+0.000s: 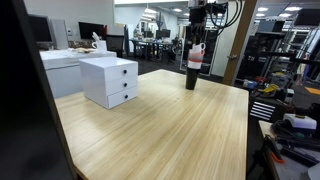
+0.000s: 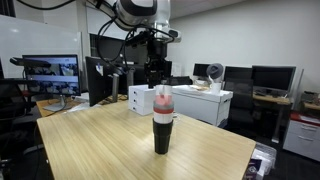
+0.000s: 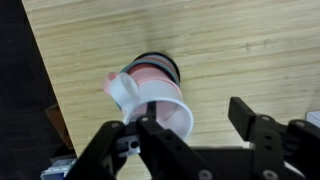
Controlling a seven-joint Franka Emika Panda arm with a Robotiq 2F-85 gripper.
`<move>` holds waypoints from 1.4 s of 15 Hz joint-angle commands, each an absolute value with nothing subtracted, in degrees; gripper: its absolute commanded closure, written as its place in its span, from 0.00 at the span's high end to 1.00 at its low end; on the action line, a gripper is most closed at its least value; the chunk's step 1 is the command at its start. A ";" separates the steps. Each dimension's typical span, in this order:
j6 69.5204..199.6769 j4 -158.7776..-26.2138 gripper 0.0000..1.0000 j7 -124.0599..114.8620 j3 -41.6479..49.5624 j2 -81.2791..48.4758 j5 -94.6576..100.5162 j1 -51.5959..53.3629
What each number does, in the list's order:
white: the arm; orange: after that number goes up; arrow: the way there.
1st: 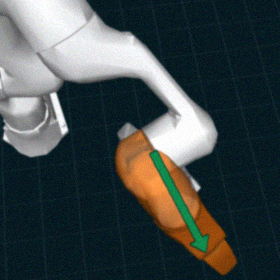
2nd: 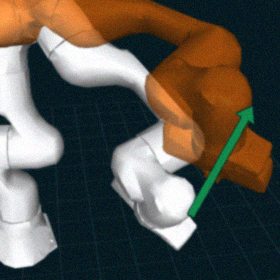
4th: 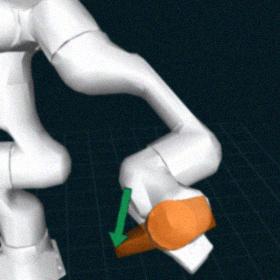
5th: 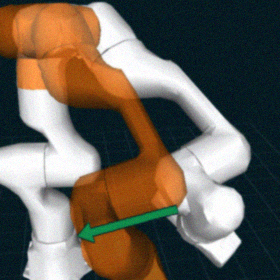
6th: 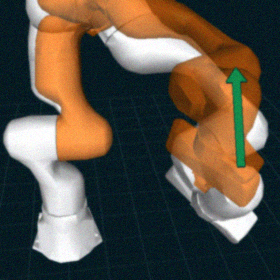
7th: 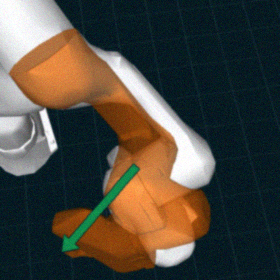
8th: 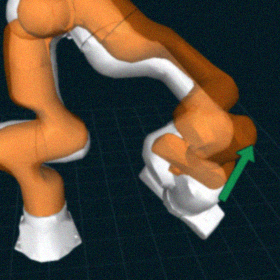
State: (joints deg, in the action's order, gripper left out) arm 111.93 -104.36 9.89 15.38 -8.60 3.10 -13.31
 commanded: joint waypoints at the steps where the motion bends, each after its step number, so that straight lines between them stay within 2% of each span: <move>1: 110.93 -105.88 0.45 8.30 14.92 -6.96 5.02 -13.86; 6: 110.68 -105.78 0.12 7.71 15.19 -7.04 6.13 -13.88; 9: 110.78 -105.76 0.02 7.65 15.22 -6.77 7.47 -13.73; 17: 111.48 -105.10 0.04 8.04 15.06 -6.58 9.32 -13.70; 21: 116.83 -106.18 0.04 9.35 15.00 -6.12 11.49 -13.54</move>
State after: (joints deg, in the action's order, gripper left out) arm 113.19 -104.32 9.46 15.63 -7.91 7.89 -13.33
